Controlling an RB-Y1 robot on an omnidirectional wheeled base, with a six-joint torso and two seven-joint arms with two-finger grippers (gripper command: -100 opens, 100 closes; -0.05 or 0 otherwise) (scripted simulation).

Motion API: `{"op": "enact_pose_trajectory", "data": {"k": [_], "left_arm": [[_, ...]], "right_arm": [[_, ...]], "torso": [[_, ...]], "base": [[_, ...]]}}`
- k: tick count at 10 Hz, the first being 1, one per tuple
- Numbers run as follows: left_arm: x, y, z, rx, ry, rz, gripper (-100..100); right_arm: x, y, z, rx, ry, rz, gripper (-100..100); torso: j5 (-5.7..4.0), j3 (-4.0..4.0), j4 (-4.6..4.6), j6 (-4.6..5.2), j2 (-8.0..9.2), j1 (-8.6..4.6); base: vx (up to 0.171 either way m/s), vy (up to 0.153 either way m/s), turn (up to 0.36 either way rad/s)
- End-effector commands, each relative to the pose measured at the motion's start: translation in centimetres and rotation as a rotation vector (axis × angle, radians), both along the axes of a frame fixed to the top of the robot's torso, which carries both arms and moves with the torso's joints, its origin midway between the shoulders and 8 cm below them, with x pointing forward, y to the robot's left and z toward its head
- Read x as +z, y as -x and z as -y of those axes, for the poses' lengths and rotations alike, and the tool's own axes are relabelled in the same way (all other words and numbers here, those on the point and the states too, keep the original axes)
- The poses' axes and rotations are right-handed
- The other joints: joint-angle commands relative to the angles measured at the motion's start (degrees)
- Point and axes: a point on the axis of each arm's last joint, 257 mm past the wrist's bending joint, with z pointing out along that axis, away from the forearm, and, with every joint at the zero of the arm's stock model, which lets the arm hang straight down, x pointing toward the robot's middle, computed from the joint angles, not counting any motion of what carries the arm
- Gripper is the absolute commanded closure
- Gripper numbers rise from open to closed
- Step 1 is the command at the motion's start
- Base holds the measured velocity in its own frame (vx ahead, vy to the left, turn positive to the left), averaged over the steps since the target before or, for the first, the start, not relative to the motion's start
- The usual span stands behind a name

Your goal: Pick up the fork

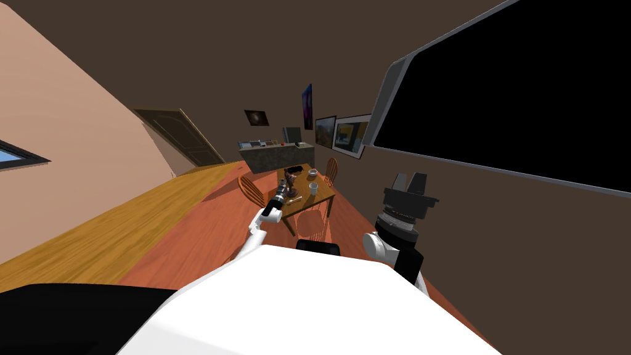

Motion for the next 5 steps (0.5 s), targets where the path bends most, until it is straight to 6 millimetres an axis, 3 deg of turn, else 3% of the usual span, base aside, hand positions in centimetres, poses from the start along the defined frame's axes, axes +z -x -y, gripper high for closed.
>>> {"op": "enact_pose_trajectory", "data": {"k": [1,5], "left_arm": [[-1.8,-0.9,-0.7,0.016,-0.004,-0.062,-100],[-5.8,-2.5,-2.5,0.052,-0.008,-0.195,-100]], "right_arm": [[0.0,0.0,0.0,0.000,0.000,0.000,0],[0.0,0.0,0.0,0.000,0.000,0.000,0]], "torso": [[0.00,0.00,0.00,0.00,0.00,0.00],[0.00,0.00,-0.01,0.00,0.00,-0.04]], "base": [[-0.008,-0.021,-0.086],[-0.011,-0.024,-0.062]]}}
